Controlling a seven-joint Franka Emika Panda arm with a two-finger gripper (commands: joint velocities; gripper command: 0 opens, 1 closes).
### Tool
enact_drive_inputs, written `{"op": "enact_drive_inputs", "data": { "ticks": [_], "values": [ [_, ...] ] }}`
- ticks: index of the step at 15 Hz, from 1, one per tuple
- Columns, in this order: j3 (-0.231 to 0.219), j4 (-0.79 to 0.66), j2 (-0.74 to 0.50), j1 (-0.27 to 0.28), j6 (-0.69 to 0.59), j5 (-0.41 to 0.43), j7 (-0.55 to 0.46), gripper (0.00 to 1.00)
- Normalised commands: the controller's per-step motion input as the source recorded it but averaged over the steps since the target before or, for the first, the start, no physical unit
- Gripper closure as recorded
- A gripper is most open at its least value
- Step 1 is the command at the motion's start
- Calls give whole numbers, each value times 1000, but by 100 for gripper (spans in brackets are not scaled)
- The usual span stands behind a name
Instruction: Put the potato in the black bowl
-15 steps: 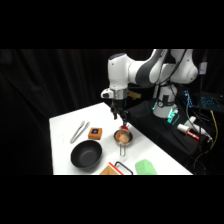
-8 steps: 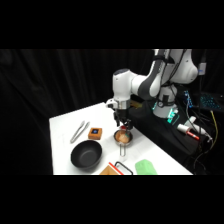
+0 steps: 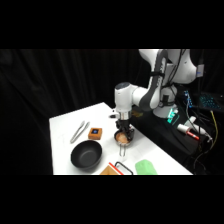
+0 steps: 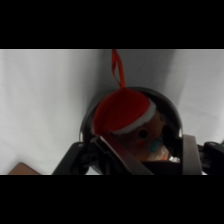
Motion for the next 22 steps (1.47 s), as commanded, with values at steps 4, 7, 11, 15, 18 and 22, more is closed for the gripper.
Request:
{"op": "enact_drive_inputs", "data": {
  "ticks": [4, 7, 11, 15, 18, 22],
  "values": [
    [-34, -22, -125, -7, 5, -229, 98, 74],
    [4, -37, -392, -28, -373, -118, 64, 95],
    [21, 33, -505, -13, -637, -74, 31, 95],
    [-4, 263, -255, 35, -538, -119, 124, 95],
    [15, 441, 44, 63, -329, -134, 175, 95],
    [16, 602, 291, 61, -249, -117, 137, 95]
  ]
}}
